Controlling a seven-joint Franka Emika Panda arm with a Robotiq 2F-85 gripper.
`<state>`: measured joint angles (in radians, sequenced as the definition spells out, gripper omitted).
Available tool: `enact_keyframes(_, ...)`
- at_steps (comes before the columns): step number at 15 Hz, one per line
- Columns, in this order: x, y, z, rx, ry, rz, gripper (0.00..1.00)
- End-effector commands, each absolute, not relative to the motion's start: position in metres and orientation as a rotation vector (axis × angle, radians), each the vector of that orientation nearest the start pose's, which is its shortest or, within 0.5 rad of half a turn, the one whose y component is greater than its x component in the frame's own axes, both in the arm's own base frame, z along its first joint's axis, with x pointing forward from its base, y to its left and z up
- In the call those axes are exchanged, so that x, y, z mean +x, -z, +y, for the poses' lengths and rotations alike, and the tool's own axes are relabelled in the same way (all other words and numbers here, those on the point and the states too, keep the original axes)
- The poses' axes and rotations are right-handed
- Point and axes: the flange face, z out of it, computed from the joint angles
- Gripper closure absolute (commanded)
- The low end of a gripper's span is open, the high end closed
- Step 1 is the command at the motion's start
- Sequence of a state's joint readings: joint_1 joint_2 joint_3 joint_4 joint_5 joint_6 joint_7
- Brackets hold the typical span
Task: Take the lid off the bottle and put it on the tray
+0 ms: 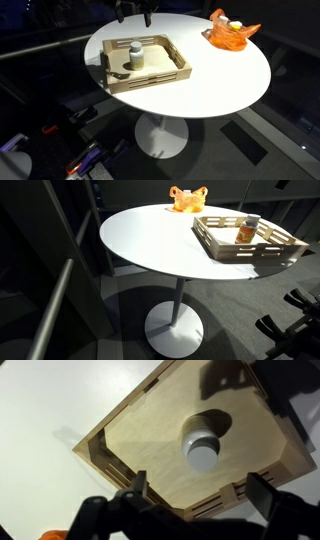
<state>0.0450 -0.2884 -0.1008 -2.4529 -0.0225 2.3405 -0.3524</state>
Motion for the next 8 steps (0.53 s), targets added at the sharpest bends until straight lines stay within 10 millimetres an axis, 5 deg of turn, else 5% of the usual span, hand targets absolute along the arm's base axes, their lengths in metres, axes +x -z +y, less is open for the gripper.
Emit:
enact_keyframes(1,0.474,-0.414,-0.011,-3.112,0.192,-0.505,0.00)
enact_keyframes(8,0.486,-0.375,0.006,-3.131,0.070,-0.488,0.00)
